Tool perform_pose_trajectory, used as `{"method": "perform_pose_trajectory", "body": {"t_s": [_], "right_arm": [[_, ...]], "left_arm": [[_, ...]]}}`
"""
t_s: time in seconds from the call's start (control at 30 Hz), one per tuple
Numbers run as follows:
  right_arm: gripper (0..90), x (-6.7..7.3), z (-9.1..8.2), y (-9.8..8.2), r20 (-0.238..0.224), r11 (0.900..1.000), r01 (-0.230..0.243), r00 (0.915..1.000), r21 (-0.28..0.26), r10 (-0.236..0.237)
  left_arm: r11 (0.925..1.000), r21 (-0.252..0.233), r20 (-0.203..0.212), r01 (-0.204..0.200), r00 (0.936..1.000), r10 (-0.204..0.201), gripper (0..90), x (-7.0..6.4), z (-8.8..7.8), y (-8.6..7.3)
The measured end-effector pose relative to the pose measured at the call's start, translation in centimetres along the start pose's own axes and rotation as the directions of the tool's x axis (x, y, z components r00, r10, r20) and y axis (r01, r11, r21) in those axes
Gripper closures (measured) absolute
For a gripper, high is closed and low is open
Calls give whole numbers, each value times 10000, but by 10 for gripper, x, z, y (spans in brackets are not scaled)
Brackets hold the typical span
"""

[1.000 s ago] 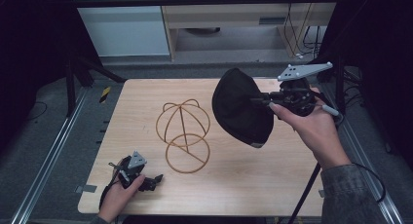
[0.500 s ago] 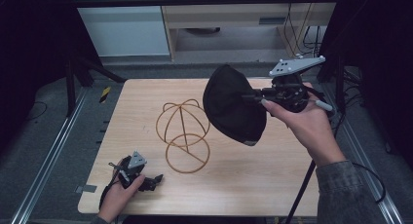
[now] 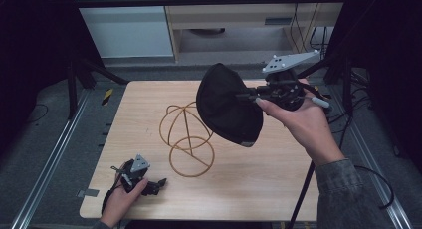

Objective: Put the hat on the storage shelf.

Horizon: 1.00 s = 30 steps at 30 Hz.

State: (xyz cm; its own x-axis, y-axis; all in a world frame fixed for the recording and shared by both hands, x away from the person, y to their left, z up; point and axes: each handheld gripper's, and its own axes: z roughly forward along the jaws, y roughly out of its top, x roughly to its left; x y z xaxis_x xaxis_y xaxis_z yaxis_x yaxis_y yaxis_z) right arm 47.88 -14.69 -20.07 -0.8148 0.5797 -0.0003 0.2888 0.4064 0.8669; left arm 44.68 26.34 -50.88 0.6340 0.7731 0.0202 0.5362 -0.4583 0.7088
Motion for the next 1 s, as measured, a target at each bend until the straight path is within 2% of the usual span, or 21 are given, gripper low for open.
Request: {"method": "perform_pose_trajectory", "body": {"t_s": [0.6,0.87,1.0], "right_arm": [[747,23,36,37,-648,9983,514,9967,266,-496],[746,31,63,50,-911,9938,667,9941,887,-586],[745,32,73,51,-933,9906,747,9936,1145,-641]], "left_arm": [[10000,-11,-16,-8,10000,8,0,0,0,0],[10000,-11,-16,-7,10000,7,0,0,0,0],[10000,-10,-15,-7,10000,7,0,0,0,0]]}}
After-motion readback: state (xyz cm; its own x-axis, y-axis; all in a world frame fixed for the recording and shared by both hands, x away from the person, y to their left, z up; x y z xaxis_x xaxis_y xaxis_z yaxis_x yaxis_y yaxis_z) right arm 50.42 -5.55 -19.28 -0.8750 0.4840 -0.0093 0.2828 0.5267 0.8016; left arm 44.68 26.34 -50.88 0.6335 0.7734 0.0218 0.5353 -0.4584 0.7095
